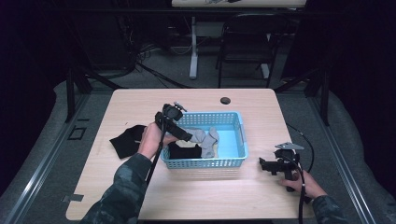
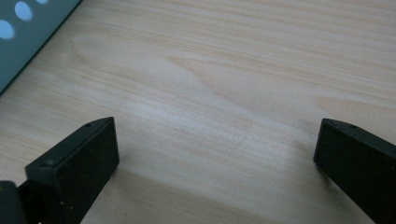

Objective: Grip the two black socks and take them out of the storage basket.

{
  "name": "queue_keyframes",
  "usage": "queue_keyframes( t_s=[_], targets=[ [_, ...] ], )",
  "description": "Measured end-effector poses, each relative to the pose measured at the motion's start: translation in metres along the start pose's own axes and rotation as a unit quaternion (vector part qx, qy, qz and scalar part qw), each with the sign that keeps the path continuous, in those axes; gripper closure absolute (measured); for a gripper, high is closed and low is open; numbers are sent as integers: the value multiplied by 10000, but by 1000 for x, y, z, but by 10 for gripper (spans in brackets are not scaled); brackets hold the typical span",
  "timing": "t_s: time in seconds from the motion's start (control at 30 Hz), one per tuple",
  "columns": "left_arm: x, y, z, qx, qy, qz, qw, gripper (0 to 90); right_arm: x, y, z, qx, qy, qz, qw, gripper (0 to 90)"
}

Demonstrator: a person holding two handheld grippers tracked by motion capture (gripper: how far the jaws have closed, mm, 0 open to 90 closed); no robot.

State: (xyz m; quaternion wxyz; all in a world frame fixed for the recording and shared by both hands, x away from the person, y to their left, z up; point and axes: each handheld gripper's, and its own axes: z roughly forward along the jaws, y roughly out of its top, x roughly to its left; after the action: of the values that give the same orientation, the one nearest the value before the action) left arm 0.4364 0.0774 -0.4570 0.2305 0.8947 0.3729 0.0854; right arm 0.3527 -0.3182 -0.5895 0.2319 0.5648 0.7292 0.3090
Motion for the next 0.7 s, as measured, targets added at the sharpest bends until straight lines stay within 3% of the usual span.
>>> queue_keyframes(
  t_s=[0.27,0.47,0.63,0.7],
  targets=[
    [-17,6,35,393,-215,57,9990,26,0,0,0,-5,-1,-1,10000,0],
    [-23,8,52,577,-356,77,9977,64,0,0,0,-4,2,3,10000,0],
    [-25,10,66,786,-450,88,9959,156,0,0,0,-2,0,3,10000,0],
    [-27,10,72,981,-491,103,9939,206,0,0,0,-4,1,3,10000,0]
  ],
)
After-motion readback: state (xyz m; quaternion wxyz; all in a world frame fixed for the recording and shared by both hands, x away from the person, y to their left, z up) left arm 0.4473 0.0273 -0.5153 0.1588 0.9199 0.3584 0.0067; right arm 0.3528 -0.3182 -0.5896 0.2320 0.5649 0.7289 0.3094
